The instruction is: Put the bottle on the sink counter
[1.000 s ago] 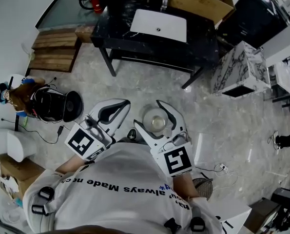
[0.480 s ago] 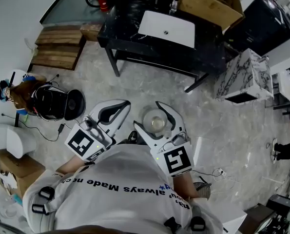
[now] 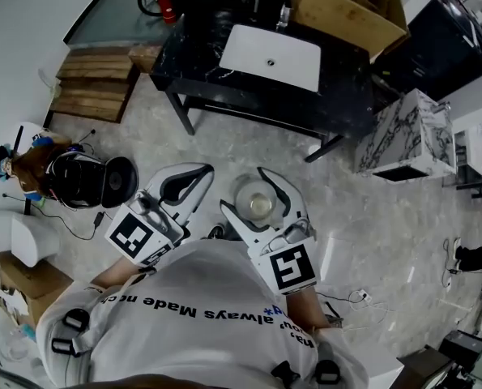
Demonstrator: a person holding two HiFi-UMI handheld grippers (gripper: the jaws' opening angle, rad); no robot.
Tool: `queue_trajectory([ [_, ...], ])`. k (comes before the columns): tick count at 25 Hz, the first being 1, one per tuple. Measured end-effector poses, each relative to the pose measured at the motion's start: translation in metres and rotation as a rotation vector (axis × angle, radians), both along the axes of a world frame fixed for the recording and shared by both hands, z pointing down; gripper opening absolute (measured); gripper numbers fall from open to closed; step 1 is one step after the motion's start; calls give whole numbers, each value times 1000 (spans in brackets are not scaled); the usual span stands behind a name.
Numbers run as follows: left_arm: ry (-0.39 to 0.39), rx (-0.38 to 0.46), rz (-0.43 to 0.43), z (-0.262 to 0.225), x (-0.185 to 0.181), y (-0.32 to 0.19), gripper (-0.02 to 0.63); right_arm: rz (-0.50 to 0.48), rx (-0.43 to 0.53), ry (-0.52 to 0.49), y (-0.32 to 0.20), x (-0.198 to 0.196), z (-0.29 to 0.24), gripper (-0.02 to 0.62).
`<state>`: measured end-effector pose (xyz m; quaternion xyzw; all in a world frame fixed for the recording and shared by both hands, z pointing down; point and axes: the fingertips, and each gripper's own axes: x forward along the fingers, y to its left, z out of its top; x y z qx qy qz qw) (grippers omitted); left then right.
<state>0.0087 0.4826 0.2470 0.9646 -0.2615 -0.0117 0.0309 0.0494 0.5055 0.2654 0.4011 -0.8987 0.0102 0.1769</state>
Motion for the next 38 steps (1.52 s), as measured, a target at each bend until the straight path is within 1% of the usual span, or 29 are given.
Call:
queue_trajectory([
  [5, -8, 1, -13, -2, 39, -36, 3, -11, 8, -17, -36, 39, -2, 336],
  [10, -21, -10, -46, -1, 72, -69, 3, -33, 13, -27, -69, 73, -4, 336],
  [14, -24, -12, -66, -2, 91, -86, 3, -53, 20, -23, -86, 94, -5, 336],
  [17, -25, -15, -81, 0, 99, -95, 3, -62, 16, -19, -97, 103, -2, 336],
  [22, -25, -24, -103, 5, 100, -110, 3, -86, 6, -13, -110, 105, 4, 336],
  [29, -23, -24, -125, 8, 90, -147, 3, -107, -2, -18, -143, 94, 8, 336],
  [34, -15, -20, -132, 12, 75, -188, 3, -113, 3, -13, -180, 78, 12, 336],
  [38, -16, -15, -129, 12, 60, -229, 3, -114, -7, -19, -221, 62, 16, 336],
])
